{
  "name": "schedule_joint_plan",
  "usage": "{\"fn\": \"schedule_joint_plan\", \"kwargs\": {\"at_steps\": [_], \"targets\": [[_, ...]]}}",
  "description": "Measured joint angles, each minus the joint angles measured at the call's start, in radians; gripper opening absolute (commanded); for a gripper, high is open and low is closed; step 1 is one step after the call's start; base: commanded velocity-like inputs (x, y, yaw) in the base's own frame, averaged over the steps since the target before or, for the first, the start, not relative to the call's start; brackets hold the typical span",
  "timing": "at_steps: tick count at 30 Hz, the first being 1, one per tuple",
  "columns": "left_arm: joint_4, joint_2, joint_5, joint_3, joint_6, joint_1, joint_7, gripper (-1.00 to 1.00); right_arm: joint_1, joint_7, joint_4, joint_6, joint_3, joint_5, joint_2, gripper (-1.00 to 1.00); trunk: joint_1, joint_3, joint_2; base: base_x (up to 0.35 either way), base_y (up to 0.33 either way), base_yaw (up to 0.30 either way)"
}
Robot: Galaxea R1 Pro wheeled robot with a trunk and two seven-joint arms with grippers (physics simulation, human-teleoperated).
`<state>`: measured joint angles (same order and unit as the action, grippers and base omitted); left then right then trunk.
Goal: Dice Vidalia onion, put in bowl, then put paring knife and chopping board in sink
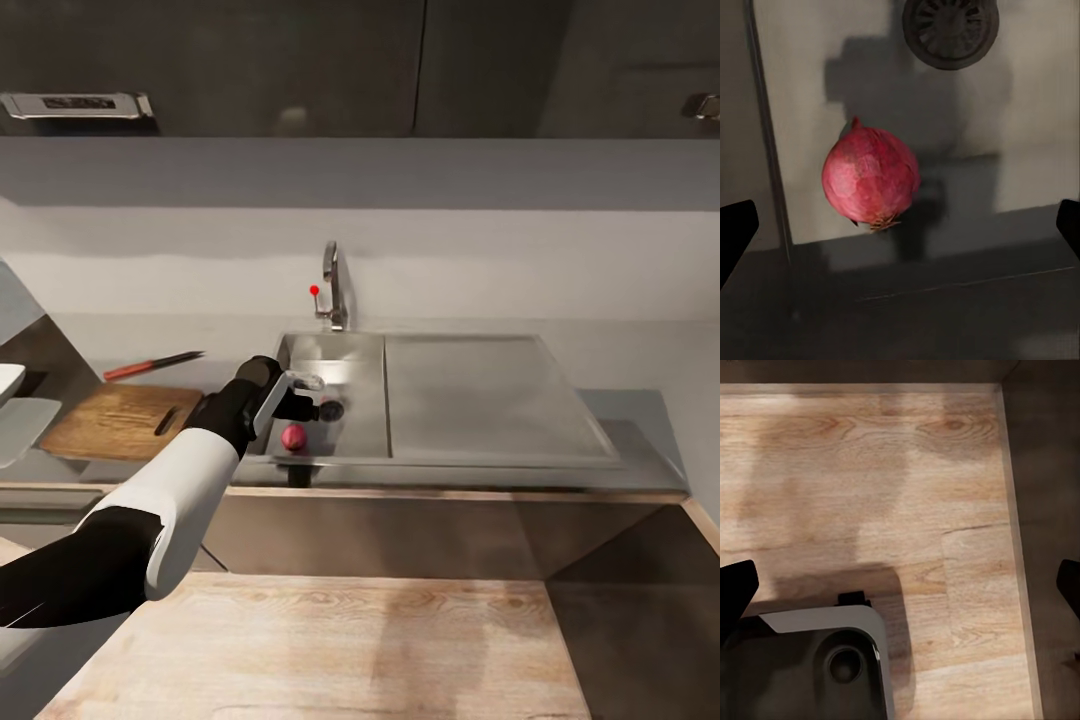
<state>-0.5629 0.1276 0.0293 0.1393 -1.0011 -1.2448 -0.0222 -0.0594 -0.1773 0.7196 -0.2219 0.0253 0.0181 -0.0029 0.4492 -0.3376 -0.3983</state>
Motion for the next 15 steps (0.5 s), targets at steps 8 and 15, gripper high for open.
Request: {"fn": "schedule_joint_plan", "kwargs": {"at_steps": [8,15], "targets": [[0.003,0.000,0.000,0.000,0.000,0.000,0.000,1.00,0.000,0.000,0.000,0.001,0.000,0.000,0.000,1.00,0.000,-0.009,0.000,0.151,0.000,0.000],[0.019,0.000,0.000,0.000,0.000,0.001,0.000,1.00,0.000,0.000,0.000,0.001,0.000,0.000,0.000,1.00,0.000,-0.017,0.000,0.074,0.000,0.000]]}}
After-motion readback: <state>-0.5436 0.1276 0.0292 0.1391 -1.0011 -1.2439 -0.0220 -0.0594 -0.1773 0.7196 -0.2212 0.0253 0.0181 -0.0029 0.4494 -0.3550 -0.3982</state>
